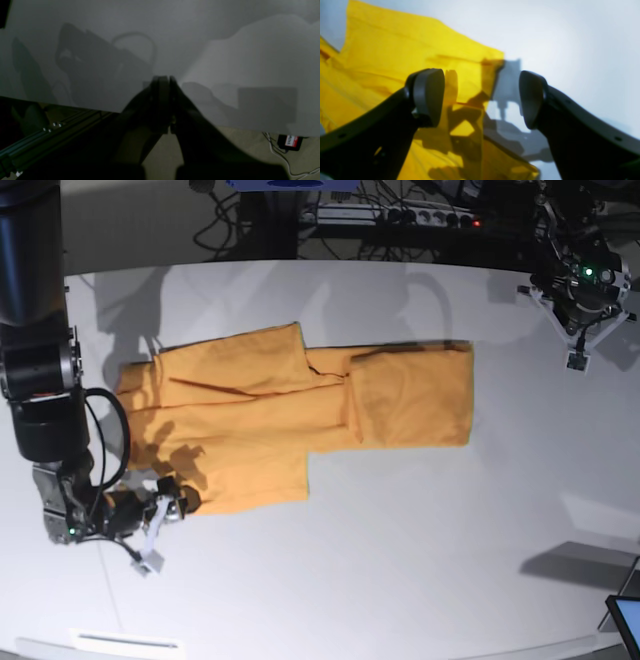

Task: Fold the T-shirt properly
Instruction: 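Move the right gripper to the shirt's sleeve end and pinch its edge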

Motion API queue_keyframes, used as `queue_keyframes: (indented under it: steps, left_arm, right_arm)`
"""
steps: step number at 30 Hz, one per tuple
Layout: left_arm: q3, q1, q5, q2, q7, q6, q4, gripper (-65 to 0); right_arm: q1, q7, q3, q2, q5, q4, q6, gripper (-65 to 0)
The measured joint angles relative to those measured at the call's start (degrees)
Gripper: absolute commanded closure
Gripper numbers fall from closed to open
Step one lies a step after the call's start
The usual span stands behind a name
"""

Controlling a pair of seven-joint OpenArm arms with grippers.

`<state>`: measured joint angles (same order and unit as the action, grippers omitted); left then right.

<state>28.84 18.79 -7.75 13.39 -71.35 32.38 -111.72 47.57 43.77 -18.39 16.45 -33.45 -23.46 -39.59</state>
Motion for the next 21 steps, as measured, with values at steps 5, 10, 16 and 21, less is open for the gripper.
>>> queue_keyframes:
  steps: [5,10,16,21]
  left_arm:
    - [0.00,0.31,0.00,-0.02,-0.02,0.02,0.00,0.0]
    - [0.00,0.31,0.00,-0.02,-0.02,0.02,0.00,0.0]
    - [0.00,0.31,-0.02,-0.02,-0.02,0.02,0.00,0.0]
    - [0.15,0.31,0.00,-0.02,-0.02,0.02,0.00,0.0]
  right_arm:
    - [0.00,-0.35,0.00,-1.09,0.02,1.20,0.15,-44.8]
    - [0.00,-0.37,0.00,-3.67,-0.02,1.18,0.11,-44.8]
    - [0.00,-0.44,-0.02,-4.94,0.00,1.18,0.11,-44.5]
    - [0.02,-0.48,-0.26,-4.94,0.00,1.18,0.11,-44.1]
